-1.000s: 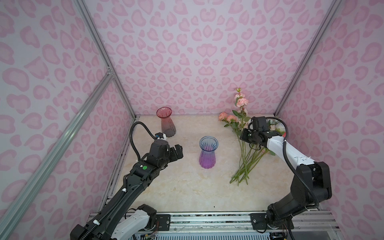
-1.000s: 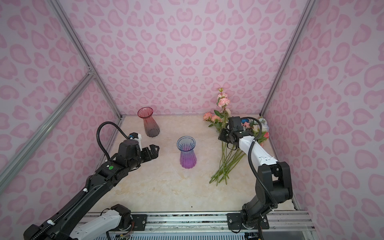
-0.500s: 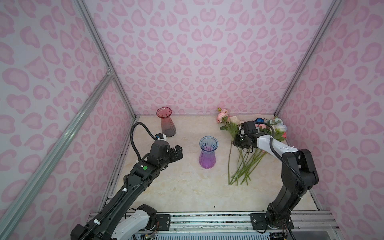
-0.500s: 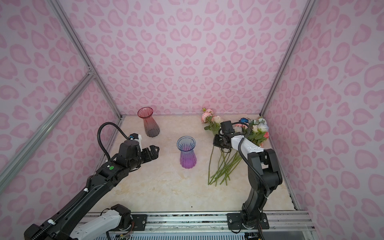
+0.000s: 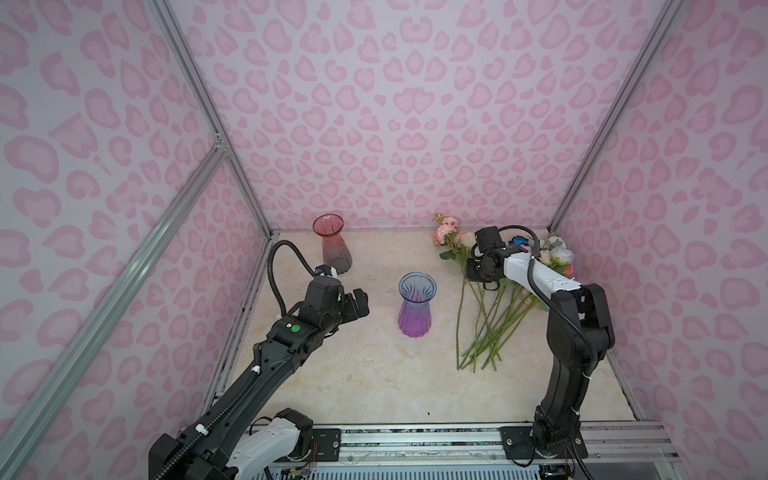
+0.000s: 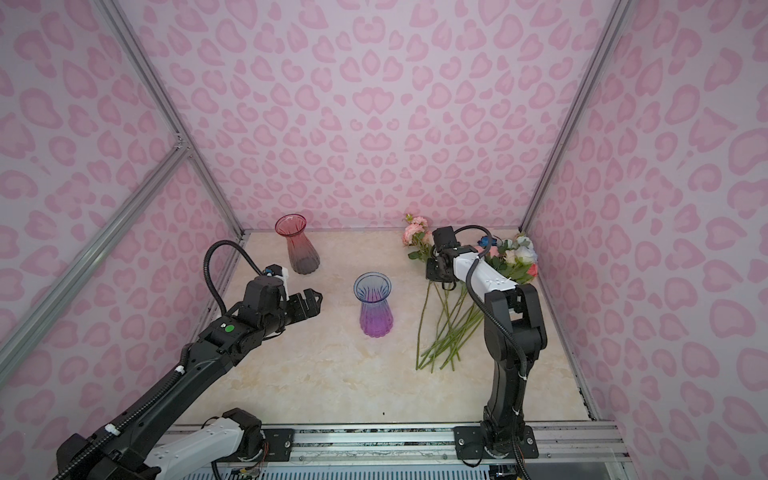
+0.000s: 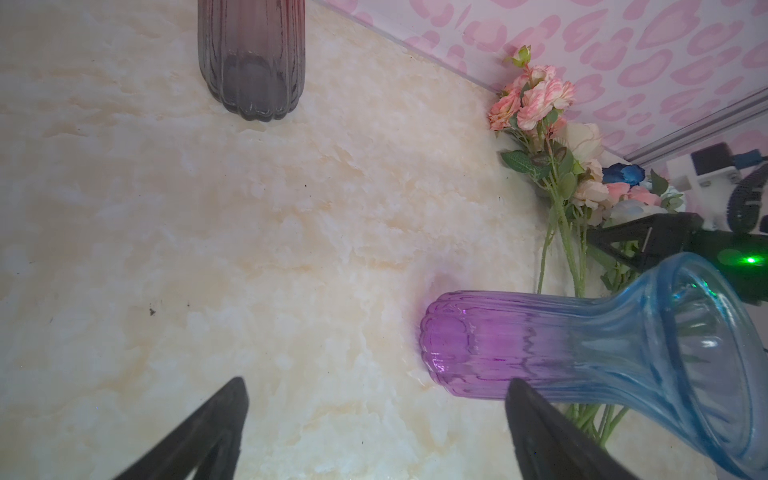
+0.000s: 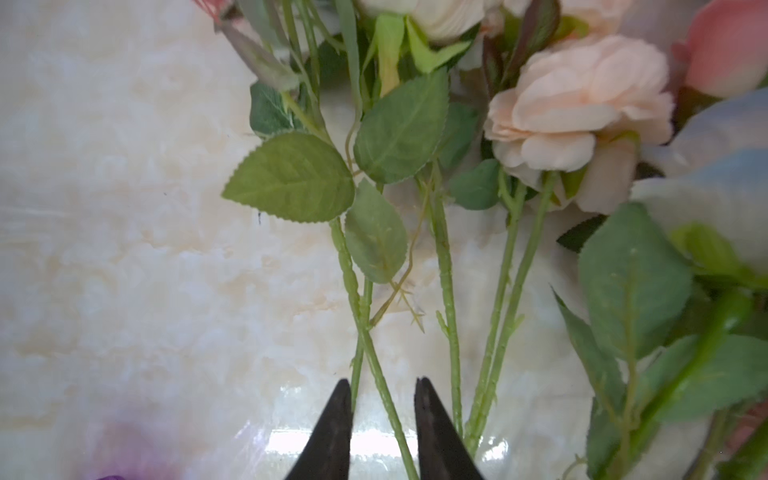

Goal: Arrange the flowers into the vase

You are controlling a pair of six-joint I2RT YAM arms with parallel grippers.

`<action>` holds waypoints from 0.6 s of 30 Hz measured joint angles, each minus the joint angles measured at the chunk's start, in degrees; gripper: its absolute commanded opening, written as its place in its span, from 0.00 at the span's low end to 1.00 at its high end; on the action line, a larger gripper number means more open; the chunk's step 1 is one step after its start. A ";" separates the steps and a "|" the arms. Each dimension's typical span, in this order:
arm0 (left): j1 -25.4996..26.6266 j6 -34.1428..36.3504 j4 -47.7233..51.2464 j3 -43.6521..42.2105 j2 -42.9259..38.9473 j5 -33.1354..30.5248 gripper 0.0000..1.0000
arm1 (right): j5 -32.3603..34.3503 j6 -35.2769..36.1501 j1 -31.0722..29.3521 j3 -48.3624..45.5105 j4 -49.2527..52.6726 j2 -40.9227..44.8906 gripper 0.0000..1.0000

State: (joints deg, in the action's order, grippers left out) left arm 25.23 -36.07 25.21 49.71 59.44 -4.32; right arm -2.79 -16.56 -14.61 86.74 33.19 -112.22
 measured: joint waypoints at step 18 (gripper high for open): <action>-0.04 0.85 0.11 0.63 1.29 0.04 0.97 | 3.78 5.44 -1.40 6.80 3.76 -7.78 0.14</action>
State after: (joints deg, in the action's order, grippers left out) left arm 25.19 -35.22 25.32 50.35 60.73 -4.27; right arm 0.99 -11.11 -16.01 93.54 36.95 -120.01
